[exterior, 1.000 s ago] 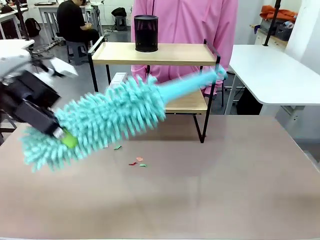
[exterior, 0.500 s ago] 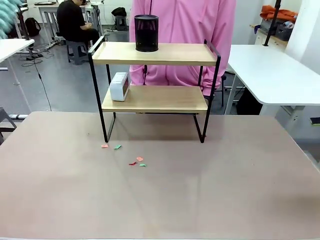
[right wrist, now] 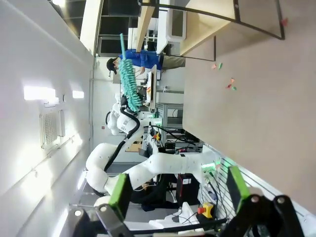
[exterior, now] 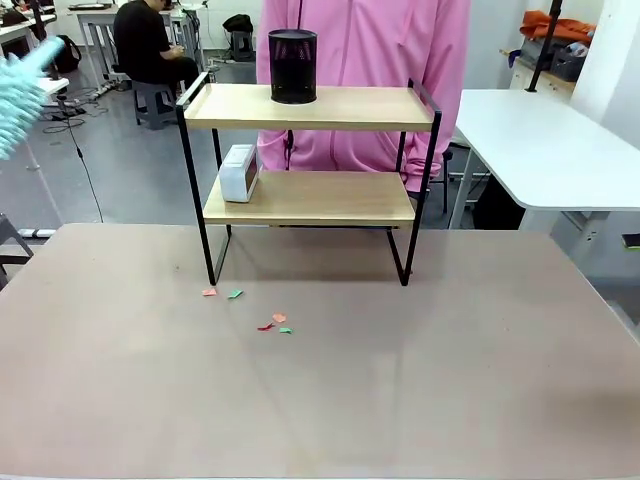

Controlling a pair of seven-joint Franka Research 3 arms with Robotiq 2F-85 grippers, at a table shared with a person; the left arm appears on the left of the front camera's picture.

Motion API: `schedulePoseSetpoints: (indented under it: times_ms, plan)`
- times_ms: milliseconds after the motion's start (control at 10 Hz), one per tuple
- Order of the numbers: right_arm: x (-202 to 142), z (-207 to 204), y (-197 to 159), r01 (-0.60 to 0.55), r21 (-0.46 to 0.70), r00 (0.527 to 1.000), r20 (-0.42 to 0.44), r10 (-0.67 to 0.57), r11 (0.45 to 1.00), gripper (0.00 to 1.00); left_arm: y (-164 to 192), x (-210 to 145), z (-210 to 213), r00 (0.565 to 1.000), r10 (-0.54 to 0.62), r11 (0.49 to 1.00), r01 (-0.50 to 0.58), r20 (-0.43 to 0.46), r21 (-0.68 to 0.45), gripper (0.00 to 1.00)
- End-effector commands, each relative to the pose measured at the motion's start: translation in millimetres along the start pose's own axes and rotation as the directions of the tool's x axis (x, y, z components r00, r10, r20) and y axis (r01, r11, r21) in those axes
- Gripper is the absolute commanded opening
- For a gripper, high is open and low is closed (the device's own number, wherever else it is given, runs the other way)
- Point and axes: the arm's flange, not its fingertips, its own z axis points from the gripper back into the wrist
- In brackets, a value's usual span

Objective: Clean the shelf.
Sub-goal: Hand the Duster back to the human.

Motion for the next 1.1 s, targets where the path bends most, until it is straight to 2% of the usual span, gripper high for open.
schedulePoseSetpoints:
  times_ms: [0, 100, 200, 300, 400, 500, 1000]
  plan:
    - [-0.1, 4.1, -1.0, -0.022, -0.011, 1.0, -0.012, 0.022, 1.0, 1.0, -10.0, -30.2, -34.0, 0.986, 0.156, 0.986, -0.152, -0.064, 0.062, 0.0]
    - [-0.1, 4.1, -1.0, -0.022, -0.011, 1.0, -0.012, 0.022, 1.0, 1.0, -4.1, -27.4, -40.0, 0.971, 0.209, 0.974, -0.196, -0.119, 0.111, 0.0]
    - [-0.1, 4.1, -1.0, -0.022, -0.011, 1.0, -0.012, 0.022, 1.0, 1.0, 0.4, -24.9, -45.1, 0.967, 0.226, 0.969, -0.21, -0.116, 0.133, 0.0]
    - [-0.1, 4.1, -1.0, -0.022, -0.011, 1.0, -0.012, 0.022, 1.0, 1.0, 5.4, -21.6, -48.7, 0.953, 0.29, 0.944, -0.271, -0.084, 0.19, 0.0]
    - [-0.1, 4.1, -1.0, -0.022, -0.011, 1.0, -0.012, 0.022, 1.0, 1.0, 8.0, -21.0, -51.8, 0.941, 0.318, 0.936, -0.292, -0.115, 0.198, 0.0]
    - [-0.1, 4.1, -1.0, -0.022, -0.011, 1.0, -0.012, 0.022, 1.0, 1.0, 11.8, -6.2, -48.6, 0.962, 0.252, 0.961, -0.236, -0.108, 0.142, 0.0]
    - [-0.1, 4.1, -1.0, -0.022, -0.011, 1.0, -0.012, 0.022, 1.0, 1.0, 11.8, -6.2, -48.6, 0.962, 0.252, 0.961, -0.236, -0.108, 0.142, 0.0]
